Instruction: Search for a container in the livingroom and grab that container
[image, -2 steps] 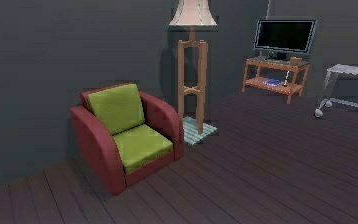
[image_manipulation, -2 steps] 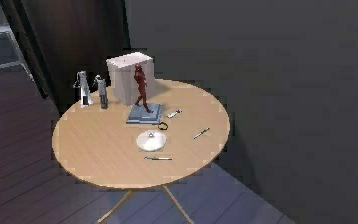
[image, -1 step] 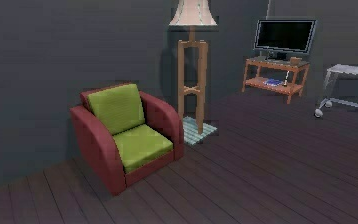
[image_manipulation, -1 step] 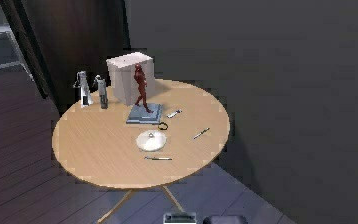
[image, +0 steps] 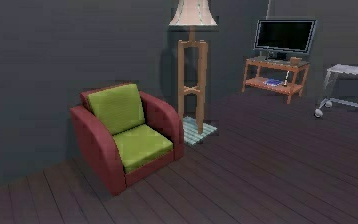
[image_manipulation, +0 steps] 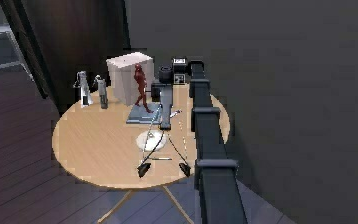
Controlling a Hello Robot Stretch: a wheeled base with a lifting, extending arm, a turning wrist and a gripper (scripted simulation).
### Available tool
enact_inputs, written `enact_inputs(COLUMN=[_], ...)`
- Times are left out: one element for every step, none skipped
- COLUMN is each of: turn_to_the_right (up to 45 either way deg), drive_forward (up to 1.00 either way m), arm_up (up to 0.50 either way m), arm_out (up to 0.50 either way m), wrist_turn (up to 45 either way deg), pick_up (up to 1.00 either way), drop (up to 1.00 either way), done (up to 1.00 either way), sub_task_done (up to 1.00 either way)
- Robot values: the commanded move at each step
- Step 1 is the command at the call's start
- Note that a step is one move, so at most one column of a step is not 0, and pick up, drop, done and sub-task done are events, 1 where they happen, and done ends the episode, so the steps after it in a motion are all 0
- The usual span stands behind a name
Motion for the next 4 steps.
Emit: enact_inputs(turn_to_the_right=[0.0,0.0,0.0,0.0], drive_forward=[0.00,0.00,0.00,0.00], arm_up=[0.00,0.00,0.00,0.00], arm_out=[0.00,0.00,0.00,0.00], wrist_turn=[45.0,45.0,45.0,21.0], pick_up=[0.00,0.00,0.00,0.00], drop=[0.00,0.00,0.00,0.00], done=[0.00,0.00,0.00,0.00], sub_task_done=[0.00,0.00,0.00,0.00])
